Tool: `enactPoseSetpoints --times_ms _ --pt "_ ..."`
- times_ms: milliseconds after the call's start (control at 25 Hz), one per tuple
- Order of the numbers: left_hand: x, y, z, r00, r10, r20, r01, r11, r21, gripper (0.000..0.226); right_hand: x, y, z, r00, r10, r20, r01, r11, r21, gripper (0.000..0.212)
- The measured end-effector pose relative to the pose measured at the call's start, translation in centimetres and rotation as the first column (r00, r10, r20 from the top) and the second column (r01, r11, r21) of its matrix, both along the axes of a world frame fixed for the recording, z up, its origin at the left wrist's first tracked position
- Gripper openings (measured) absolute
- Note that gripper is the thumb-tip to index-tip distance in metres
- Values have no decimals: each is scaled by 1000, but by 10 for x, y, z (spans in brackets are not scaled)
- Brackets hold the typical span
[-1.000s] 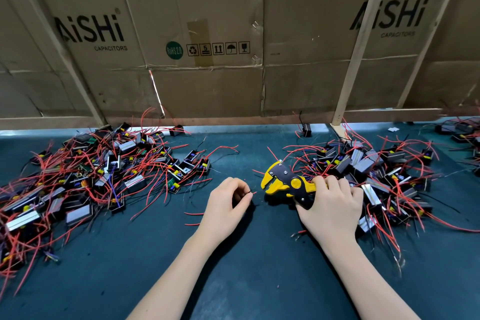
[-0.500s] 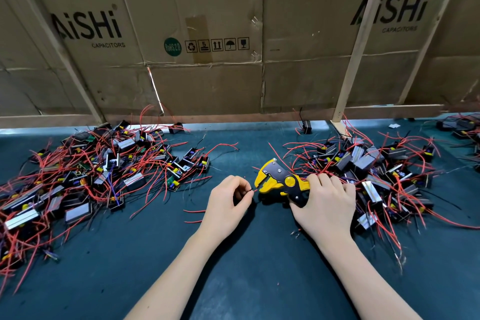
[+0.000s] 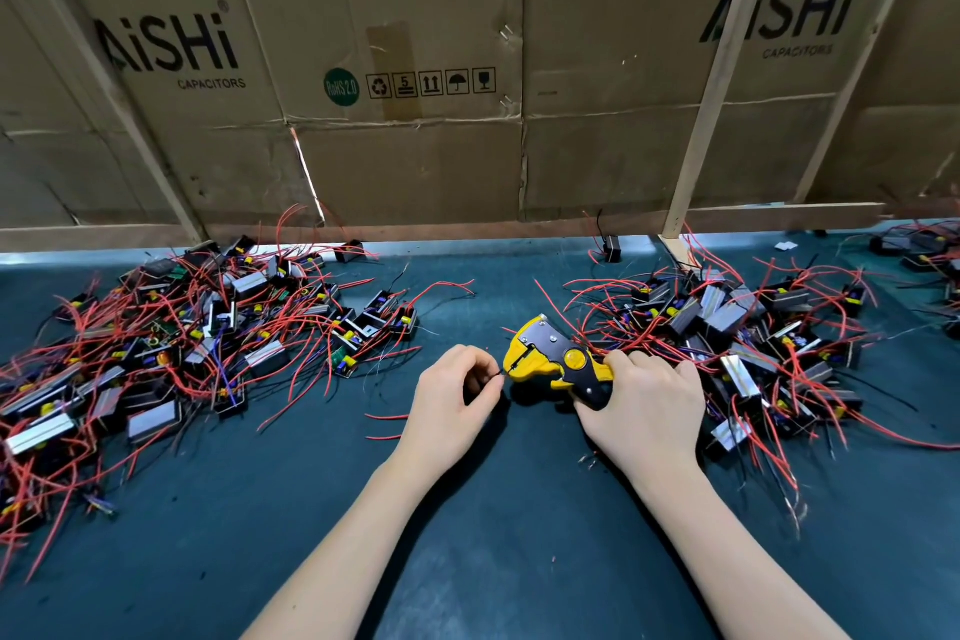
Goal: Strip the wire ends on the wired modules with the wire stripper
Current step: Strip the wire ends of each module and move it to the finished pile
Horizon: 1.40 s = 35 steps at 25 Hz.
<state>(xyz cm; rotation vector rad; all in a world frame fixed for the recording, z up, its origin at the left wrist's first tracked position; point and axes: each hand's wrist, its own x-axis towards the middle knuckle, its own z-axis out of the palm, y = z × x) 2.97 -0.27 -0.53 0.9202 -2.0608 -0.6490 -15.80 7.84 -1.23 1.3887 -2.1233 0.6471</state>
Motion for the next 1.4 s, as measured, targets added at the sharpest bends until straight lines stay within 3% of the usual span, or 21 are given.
enactPoseSetpoints --times_ms 440,720,920,1000,1120,1240,1320,1400 --pt "0 0 1 1000 -2 10 2 1000 -5 10 4 0 1 996 -9 91 7 1000 14 45" --pt "8 -3 1 998 -39 52 40 999 -28 8 -4 0 -1 996 -65 -63 63 997 -44 54" --pt "15 -19 24 981 193 3 -192 977 -97 4 -6 2 -4 999 -27 -39 25 999 -39 47" --pt "-6 -19 48 978 203 -51 -208 968 -137 4 -7 1 -4 999 -4 -37 3 999 -37 47" --pt "-68 -7 89 991 21 -136 -42 986 -159 11 -8 2 -6 999 44 -31 -45 998 -37 46" --pt "-114 21 118 933 -354 -68 351 935 -58 50 -10 6 -6 998 67 10 -67 998 -21 50" --pt "-111 30 118 904 -427 2 425 899 -108 62 -9 7 -5 996 79 35 -77 996 -35 49" --pt "-82 22 110 924 -380 31 380 909 -174 58 -9 8 -4 994 94 52 -90 993 -75 50"
